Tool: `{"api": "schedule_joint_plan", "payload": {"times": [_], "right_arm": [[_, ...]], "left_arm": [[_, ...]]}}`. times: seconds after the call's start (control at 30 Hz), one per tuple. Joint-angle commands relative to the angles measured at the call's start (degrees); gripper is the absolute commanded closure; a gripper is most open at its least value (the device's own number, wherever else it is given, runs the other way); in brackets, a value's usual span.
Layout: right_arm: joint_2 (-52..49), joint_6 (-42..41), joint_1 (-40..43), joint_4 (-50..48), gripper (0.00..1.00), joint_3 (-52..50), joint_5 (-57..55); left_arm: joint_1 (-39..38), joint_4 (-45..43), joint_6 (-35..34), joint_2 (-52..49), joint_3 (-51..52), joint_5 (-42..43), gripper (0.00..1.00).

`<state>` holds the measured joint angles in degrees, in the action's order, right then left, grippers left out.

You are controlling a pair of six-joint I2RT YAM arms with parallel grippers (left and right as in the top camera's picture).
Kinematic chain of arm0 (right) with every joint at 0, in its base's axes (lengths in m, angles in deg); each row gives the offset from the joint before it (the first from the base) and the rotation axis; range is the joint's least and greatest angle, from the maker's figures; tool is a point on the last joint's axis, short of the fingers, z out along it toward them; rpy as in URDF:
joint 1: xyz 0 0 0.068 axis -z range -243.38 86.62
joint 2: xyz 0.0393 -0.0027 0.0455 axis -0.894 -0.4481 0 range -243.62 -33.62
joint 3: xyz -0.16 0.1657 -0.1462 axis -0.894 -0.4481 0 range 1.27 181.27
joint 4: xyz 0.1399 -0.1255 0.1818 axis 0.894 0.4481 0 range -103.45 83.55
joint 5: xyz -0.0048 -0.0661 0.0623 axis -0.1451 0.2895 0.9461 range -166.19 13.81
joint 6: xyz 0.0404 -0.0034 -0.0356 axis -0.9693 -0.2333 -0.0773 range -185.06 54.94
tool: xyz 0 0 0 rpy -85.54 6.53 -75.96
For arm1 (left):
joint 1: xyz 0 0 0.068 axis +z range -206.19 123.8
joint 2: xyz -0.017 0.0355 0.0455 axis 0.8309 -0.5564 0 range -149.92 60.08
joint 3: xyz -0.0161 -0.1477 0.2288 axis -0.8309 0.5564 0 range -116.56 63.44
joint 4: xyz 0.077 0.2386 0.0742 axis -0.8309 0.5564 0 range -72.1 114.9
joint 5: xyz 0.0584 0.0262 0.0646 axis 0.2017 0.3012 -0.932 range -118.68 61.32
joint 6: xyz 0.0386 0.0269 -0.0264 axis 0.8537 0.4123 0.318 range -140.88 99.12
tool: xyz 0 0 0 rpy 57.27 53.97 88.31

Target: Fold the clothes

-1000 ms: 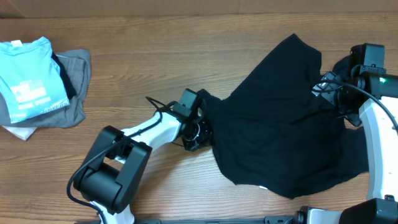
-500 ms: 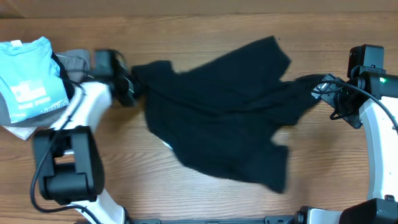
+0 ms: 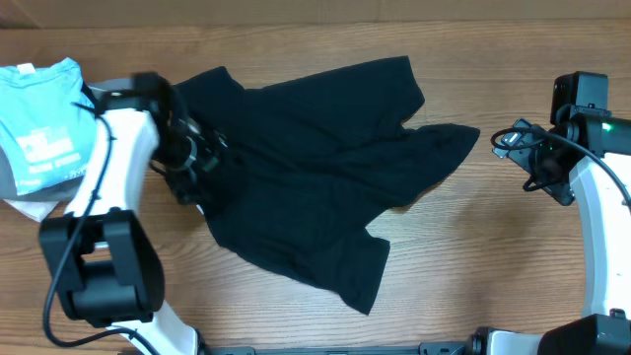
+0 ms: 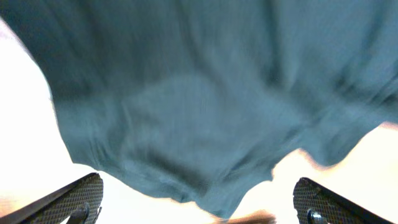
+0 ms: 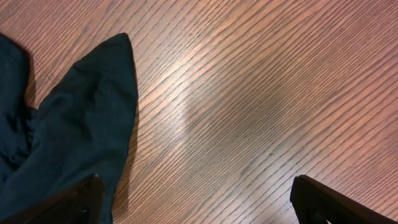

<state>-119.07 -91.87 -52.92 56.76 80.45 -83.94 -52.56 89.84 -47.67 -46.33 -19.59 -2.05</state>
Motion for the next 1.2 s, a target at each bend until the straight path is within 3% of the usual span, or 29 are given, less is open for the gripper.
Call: {"api": "schedule_joint_plan", "payload": {"times": [0.0,0.4,0.6,0.73,0.77,0.83,0.97,1.17], "right_arm": [[0.4,-0.2,0.2,0.0,0.00,1.0,-0.1],[0.3,0.2,0.2,0.4,0.00,1.0,-0.2],[0.3,0.2,0.2,0.4,0.00,1.0,-0.1],[0.3,0.2,0.2,0.7,0.00,0.6,0.2],[0.2,0.2,0.2,0.8,0.00,0.4,0.5],[0.2,0.2,0.2,0.7,0.00,-0.3,1.6],[0.1,0.2,0.2,-0.3,0.00,-2.7,6.1],[-1.0,0.2,0.1,-6.0,0.00,-9.3,8.9]], "left_arm": [[-8.0,0.8,1.2,0.8,6.1,2.3,0.00],[-33.0,-5.4,-14.8,0.8,22.2,8.3,0.05],[-38.9,-12.0,-25.6,0.8,23.0,3.1,0.05],[-38.7,-16.7,-28.8,0.8,23.0,3.0,0.06],[-38.6,-17.5,-29.3,0.8,23.0,2.9,0.10],[-38.6,-19.7,-30.4,0.8,23.0,1.9,0.28],[-37.7,-20.5,-31.5,0.8,23.0,1.3,0.96],[-33.0,-14.1,-27.5,0.8,23.0,0.5,0.96]]}}
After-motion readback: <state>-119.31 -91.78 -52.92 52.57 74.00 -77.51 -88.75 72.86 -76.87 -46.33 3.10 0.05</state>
